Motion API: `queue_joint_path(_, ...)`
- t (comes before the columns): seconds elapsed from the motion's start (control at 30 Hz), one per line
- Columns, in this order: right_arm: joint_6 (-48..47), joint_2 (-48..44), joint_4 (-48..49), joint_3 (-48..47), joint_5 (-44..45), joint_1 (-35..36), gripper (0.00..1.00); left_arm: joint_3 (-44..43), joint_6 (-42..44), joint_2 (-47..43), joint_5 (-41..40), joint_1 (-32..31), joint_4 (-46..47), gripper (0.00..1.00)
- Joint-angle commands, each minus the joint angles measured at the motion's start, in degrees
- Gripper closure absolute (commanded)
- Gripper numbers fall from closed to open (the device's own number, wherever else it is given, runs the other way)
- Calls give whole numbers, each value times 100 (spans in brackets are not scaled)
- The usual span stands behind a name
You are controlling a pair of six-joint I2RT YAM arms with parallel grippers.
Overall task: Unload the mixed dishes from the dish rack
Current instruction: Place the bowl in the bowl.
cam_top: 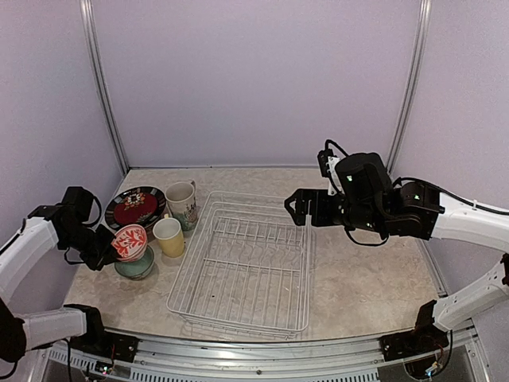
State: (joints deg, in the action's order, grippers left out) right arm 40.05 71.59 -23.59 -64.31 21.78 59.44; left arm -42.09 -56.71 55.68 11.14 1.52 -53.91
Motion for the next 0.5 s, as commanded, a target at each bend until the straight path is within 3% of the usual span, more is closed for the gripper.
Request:
queue_joint_path(0.0,-17,35,101,42,-25,-66,0,68,-81,51,-23,23,139,98)
queue_joint_path(0.23,-50,22,117,33,6,-67,0,104,-82,250,54,-5,180,95)
queue_joint_path(0.47,-113,-4,105,42,75,-81,0,74,-99,358,135,-38,156,82)
